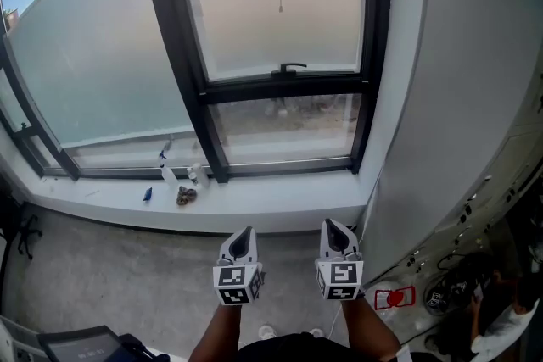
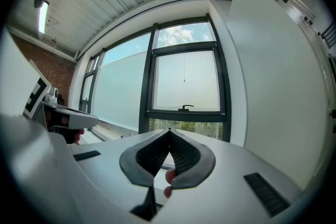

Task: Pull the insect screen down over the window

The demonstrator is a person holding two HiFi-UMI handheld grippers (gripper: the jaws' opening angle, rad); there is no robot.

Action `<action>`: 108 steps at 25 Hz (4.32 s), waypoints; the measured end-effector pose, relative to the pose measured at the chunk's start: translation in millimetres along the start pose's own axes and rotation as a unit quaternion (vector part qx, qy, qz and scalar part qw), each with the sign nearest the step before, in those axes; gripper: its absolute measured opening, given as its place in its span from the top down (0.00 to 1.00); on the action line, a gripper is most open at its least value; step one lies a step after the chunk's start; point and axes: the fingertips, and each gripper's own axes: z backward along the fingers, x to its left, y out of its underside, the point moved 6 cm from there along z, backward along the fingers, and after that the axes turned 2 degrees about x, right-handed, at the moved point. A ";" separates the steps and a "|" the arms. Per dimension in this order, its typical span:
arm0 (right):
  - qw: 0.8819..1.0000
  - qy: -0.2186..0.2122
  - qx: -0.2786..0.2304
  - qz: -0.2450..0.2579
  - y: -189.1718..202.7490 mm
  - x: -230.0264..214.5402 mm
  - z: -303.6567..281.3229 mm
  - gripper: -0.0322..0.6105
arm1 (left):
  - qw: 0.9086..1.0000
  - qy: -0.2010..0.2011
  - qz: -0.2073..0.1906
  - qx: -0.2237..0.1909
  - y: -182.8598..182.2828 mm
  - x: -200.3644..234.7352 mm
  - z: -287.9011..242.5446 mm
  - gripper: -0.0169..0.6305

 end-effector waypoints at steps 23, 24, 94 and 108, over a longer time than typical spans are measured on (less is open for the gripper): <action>1.000 -0.012 0.011 -0.006 6.4 -45.9 -35.5 0.95 | 1.000 -0.006 -0.002 -0.003 -3.4 -24.4 -55.5 0.97; 1.000 -0.011 0.011 -0.006 5.6 -46.6 -43.3 0.95 | 1.000 -0.004 0.000 -0.003 -5.1 -21.1 -63.1 0.97; 1.000 -0.002 0.001 -0.022 -58.9 -157.2 -549.4 0.95 | 0.998 0.027 0.013 -0.048 -149.2 148.4 -546.1 0.97; 0.998 0.047 -0.013 -0.025 -68.7 -168.7 -601.3 0.95 | 0.994 0.078 -0.007 -0.072 -181.7 170.7 -601.6 0.97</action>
